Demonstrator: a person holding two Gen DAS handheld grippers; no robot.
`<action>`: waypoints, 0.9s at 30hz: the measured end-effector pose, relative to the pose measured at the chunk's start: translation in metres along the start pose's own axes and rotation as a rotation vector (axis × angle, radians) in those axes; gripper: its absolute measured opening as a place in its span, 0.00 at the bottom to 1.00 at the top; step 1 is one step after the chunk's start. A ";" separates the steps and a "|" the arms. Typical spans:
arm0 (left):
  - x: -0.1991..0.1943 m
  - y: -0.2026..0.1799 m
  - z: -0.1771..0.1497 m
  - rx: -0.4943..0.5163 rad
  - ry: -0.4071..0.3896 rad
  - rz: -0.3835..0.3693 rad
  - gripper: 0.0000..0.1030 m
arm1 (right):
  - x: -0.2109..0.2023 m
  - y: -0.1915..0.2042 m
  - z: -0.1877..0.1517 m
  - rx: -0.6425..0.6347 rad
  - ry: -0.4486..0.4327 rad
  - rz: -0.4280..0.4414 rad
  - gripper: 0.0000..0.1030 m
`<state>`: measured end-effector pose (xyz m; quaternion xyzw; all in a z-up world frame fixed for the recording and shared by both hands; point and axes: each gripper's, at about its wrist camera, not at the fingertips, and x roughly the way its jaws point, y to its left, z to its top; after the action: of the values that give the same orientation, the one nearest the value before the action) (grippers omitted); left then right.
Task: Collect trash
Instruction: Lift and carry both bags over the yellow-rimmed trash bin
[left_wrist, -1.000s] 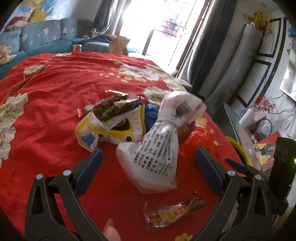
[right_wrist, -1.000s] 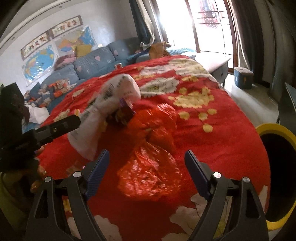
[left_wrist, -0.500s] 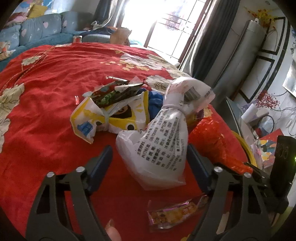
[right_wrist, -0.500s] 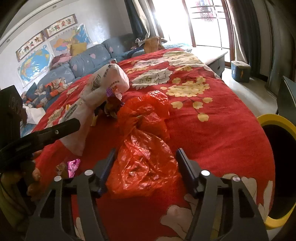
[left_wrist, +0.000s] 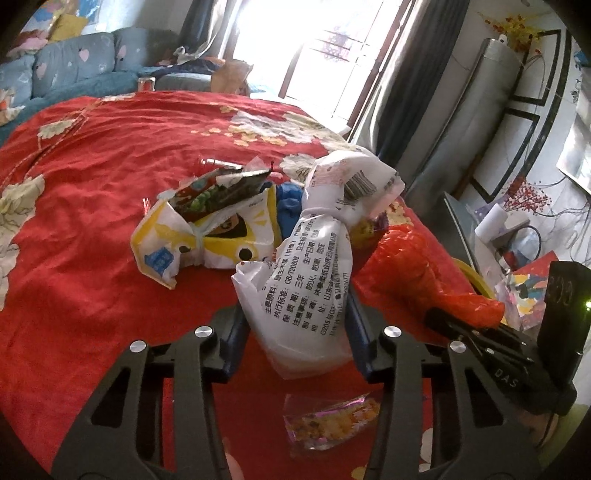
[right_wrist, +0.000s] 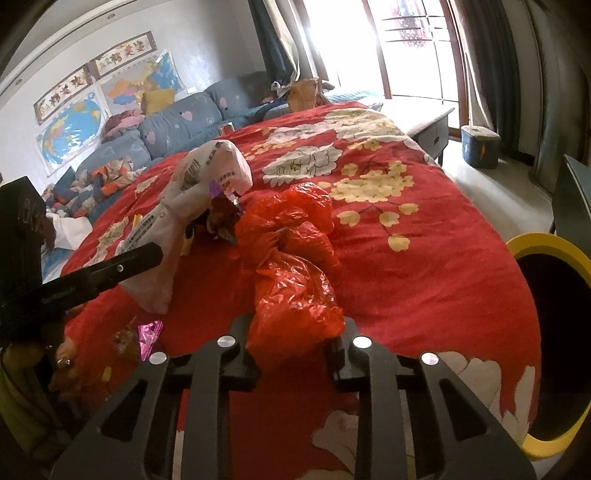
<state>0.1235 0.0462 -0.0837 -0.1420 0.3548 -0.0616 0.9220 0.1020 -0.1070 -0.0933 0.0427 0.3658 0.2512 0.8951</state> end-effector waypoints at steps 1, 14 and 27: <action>-0.001 0.000 0.001 0.001 -0.006 -0.002 0.36 | -0.001 0.000 0.001 0.000 -0.006 -0.002 0.21; -0.027 -0.006 0.016 0.005 -0.101 -0.033 0.35 | -0.021 -0.003 0.011 0.003 -0.070 -0.019 0.18; -0.039 -0.028 0.018 0.045 -0.121 -0.098 0.35 | -0.043 -0.021 0.022 0.033 -0.133 -0.051 0.18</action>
<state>0.1068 0.0315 -0.0373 -0.1418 0.2895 -0.1059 0.9407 0.0995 -0.1441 -0.0559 0.0648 0.3106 0.2189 0.9227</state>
